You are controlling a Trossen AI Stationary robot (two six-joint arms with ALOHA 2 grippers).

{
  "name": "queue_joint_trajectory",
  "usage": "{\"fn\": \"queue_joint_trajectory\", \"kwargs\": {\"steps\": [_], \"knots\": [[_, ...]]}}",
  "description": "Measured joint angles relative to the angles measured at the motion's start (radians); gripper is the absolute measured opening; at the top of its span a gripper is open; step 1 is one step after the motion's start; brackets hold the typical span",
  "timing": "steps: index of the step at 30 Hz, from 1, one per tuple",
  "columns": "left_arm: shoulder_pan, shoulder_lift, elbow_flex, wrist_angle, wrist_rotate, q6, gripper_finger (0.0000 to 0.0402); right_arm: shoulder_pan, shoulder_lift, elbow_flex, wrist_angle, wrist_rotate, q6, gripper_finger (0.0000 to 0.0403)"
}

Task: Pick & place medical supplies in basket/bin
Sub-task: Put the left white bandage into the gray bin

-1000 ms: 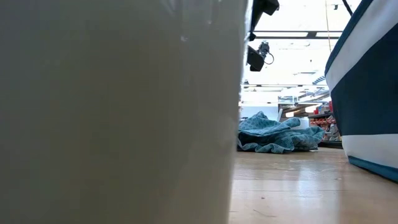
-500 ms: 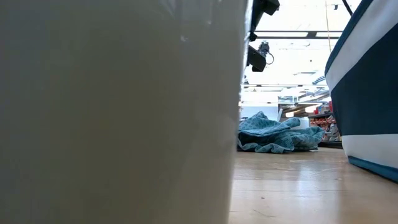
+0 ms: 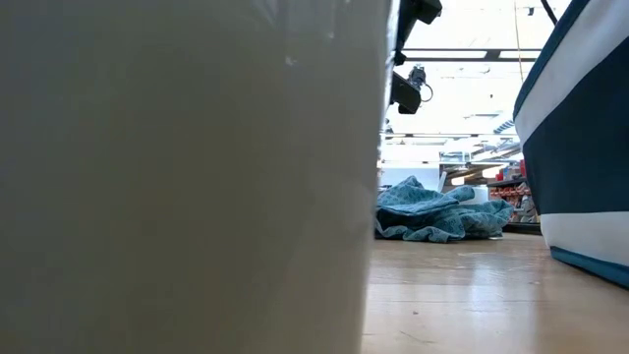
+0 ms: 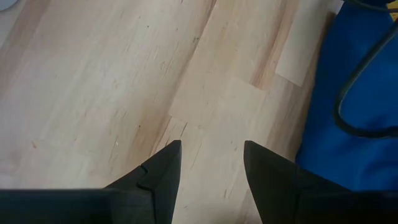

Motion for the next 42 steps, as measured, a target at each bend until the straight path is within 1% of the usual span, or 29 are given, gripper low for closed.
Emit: {"fn": "queue_joint_trajectory", "kwargs": {"steps": [4, 5, 12, 15, 18, 25, 28, 30, 32, 38, 42], "knots": [[-0.025, 0.001, -0.003, -0.016, -0.021, -0.037, 0.0049, 0.000, 0.000, 0.000, 0.001, -0.005, 0.000, 0.0181], [-0.031, 0.001, -0.003, -0.018, -0.027, -0.047, 0.0039, 0.000, 0.000, 0.000, 0.001, -0.006, 0.000, 0.0181], [-0.087, -0.001, 0.001, -0.040, -0.089, -0.148, 0.0039, 0.000, 0.000, 0.000, 0.006, -0.007, -0.004, 0.0181], [-0.112, -0.005, 0.025, -0.073, -0.082, -0.219, 0.0039, 0.000, 0.000, 0.000, 0.008, -0.007, -0.008, 0.0181], [-0.129, -0.027, 0.056, -0.097, -0.023, -0.292, 0.0039, 0.000, 0.000, 0.000, 0.012, -0.007, -0.008, 0.0181], [-0.135, -0.159, 0.079, -0.083, 0.205, -0.431, 0.0039, 0.000, 0.000, 0.000, 0.012, -0.027, -0.008, 0.0181], [-0.134, -0.232, 0.079, -0.030, 0.287, -0.515, 0.0039, 0.000, 0.000, 0.000, 0.012, -0.044, -0.008, 0.0181], [-0.134, -0.282, 0.079, 0.032, 0.345, -0.569, 0.0039, 0.000, 0.000, 0.000, 0.012, -0.050, -0.008, 0.0181], [-0.135, -0.330, 0.079, 0.111, 0.380, -0.633, 0.0039, 0.000, 0.000, 0.000, 0.012, -0.053, -0.008, 0.0181], [-0.136, -0.448, 0.079, 0.299, 0.383, -0.771, 0.0039, 0.000, 0.000, 0.000, 0.008, -0.072, -0.006, 0.0181], [-0.136, -0.498, 0.079, 0.379, 0.332, -0.838, 0.0039, 0.000, 0.000, 0.000, 0.007, -0.091, -0.006, 0.0181]]}}
